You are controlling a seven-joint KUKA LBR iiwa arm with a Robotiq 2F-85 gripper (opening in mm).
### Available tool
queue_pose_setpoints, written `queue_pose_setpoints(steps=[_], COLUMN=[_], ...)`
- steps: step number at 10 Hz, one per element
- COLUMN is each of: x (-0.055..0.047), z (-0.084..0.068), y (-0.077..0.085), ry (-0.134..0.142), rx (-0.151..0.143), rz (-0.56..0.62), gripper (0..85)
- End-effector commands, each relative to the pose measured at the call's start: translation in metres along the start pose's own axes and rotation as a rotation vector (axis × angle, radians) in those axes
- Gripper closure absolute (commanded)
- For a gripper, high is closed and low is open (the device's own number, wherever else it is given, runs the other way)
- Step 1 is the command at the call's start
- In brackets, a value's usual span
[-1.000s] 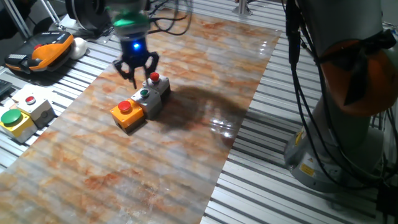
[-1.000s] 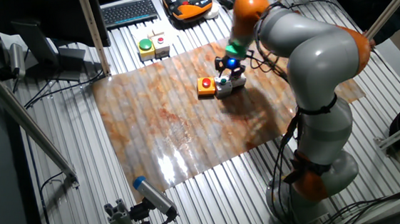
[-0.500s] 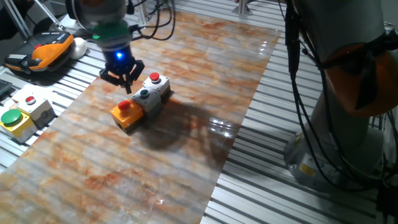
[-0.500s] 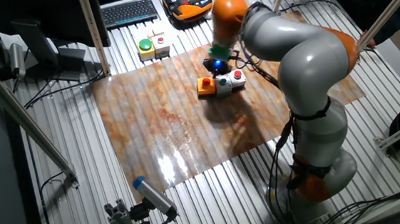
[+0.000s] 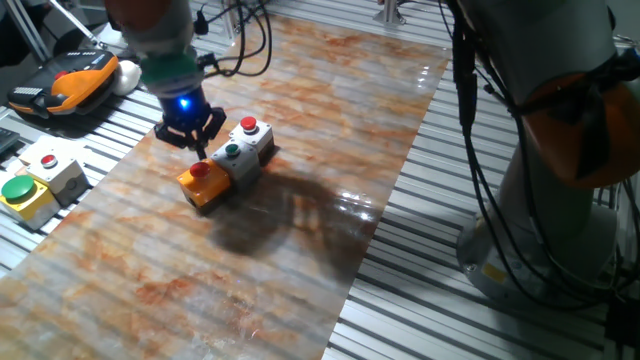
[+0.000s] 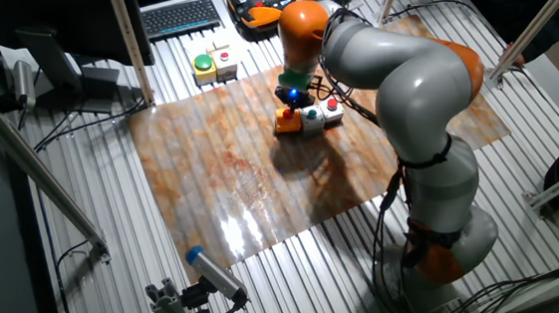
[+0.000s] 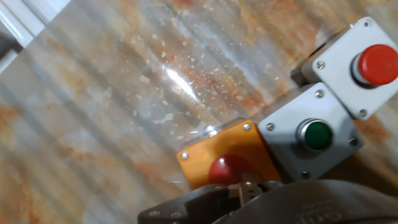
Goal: Press three buttons from left to right in sequence
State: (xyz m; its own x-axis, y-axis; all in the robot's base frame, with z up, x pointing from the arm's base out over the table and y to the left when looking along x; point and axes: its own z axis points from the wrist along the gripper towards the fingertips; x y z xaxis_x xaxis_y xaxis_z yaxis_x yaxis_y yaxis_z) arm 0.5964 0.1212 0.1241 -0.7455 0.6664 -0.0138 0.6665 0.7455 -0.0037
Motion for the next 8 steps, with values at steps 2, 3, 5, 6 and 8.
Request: queue_pose_setpoints(steps=[2, 3, 5, 6, 8], x=[-0.001, 0.0, 0.004, 0.004, 0.005], z=[0.009, 0.012, 0.018, 0.021, 0.028], y=[0.004, 0.005, 0.006, 0.007, 0.008], ry=[-0.002, -0.007, -0.014, -0.015, -0.018], rx=[0.0, 0.006, 0.015, 0.015, 0.017], rz=[0.0, 0.002, 0.002, 0.003, 0.005], gripper=[85.0, 85.0, 85.0, 85.0, 85.0])
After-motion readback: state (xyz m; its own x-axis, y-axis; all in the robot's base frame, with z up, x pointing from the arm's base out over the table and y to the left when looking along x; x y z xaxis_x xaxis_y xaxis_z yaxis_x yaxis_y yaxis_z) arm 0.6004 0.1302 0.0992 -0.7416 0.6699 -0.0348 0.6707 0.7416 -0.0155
